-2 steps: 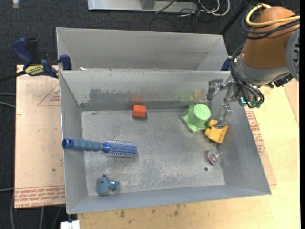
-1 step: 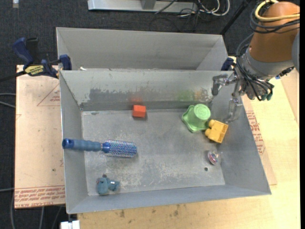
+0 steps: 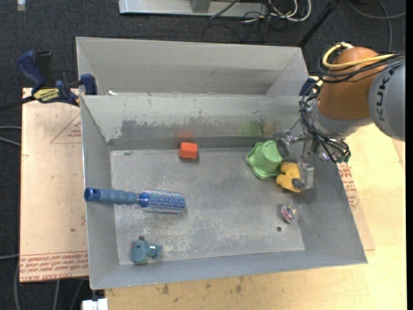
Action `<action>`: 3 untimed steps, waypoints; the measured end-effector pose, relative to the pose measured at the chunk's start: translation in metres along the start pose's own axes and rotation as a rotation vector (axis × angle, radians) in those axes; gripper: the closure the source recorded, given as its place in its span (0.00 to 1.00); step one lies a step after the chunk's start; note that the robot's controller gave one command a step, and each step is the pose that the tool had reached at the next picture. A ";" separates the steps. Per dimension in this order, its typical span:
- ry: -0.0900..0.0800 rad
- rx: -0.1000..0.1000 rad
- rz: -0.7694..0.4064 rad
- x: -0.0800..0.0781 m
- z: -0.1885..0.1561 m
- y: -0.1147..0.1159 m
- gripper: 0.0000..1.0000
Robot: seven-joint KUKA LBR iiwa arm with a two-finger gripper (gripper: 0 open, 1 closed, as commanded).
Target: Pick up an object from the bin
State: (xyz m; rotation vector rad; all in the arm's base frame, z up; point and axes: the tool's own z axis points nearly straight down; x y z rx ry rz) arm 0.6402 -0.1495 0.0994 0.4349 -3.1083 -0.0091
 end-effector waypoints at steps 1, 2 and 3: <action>-0.008 0.004 -0.082 -0.012 0.029 -0.006 0.00; -0.008 0.006 -0.083 -0.012 0.029 -0.006 1.00; -0.012 0.011 -0.100 0.009 -0.105 0.006 1.00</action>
Offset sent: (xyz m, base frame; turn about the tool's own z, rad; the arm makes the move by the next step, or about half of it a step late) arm 0.0113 -0.0050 -0.0294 -0.0842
